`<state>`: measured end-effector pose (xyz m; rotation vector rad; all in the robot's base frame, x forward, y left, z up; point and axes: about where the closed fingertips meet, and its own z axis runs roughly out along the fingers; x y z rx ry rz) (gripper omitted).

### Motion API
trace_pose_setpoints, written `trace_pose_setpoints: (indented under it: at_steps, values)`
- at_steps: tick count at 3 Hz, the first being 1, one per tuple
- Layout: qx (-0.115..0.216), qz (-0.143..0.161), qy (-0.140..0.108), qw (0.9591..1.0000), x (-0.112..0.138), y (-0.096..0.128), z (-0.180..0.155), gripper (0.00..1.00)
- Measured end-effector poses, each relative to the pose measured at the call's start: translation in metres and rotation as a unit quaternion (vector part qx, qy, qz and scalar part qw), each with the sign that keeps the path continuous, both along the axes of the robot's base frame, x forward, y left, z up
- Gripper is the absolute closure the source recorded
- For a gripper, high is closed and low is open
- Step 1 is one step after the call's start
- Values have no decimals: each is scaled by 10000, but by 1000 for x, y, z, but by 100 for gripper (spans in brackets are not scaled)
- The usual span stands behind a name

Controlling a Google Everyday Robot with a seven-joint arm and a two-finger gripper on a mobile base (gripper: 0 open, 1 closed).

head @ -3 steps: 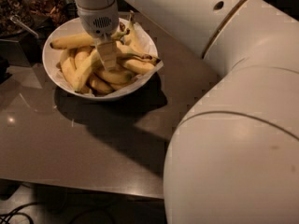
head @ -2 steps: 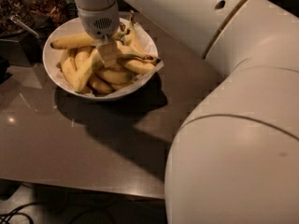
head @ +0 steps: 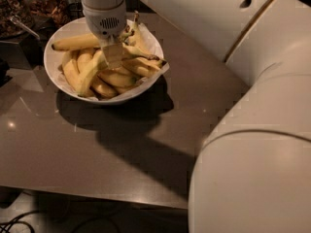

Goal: Pick banana from white bowl

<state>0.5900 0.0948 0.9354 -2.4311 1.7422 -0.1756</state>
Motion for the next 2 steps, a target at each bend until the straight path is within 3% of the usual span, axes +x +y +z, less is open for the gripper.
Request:
trace_pose_setpoints:
  at_steps: [1,2]
  values:
    - [495,69,-105,9987,-21,-10,25,100]
    - [1004,145,-119,9948,-51,-25,44,100]
